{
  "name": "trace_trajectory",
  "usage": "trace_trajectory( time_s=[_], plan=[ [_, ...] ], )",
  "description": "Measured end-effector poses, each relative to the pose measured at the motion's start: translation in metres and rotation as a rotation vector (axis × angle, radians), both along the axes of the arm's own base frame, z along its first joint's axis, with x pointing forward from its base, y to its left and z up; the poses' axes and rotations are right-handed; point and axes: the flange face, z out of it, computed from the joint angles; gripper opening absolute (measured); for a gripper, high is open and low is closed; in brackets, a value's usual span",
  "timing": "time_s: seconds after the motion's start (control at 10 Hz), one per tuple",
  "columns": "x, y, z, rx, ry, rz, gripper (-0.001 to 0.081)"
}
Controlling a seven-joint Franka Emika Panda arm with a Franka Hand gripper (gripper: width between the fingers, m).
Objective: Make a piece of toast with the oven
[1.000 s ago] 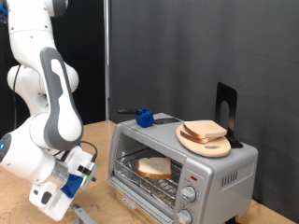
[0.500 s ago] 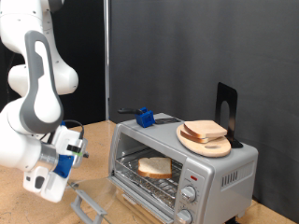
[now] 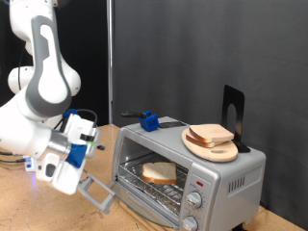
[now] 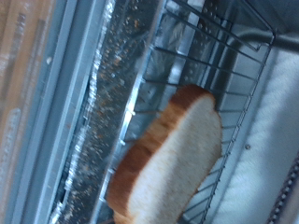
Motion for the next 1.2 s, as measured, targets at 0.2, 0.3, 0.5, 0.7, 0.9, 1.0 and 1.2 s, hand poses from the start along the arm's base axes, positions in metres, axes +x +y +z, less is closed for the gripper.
trace_trajectory(
  time_s=[0.2,0.3,0.5,0.7,0.9,1.0,1.2],
  plan=[
    [0.000,0.017,0.014,0.007,-0.010,-0.001,0.0807],
    [0.001,0.029,0.019,0.020,-0.019,0.015,0.0807],
    [0.003,0.054,0.030,0.033,-0.035,0.037,0.0807],
    [0.003,0.077,0.041,0.031,-0.032,0.052,0.0807],
    [0.001,0.096,0.048,0.011,-0.012,0.062,0.0807],
    [0.000,0.101,0.050,0.004,-0.003,0.066,0.0807],
    [-0.003,0.102,0.050,-0.001,0.011,0.061,0.0807]
  ],
)
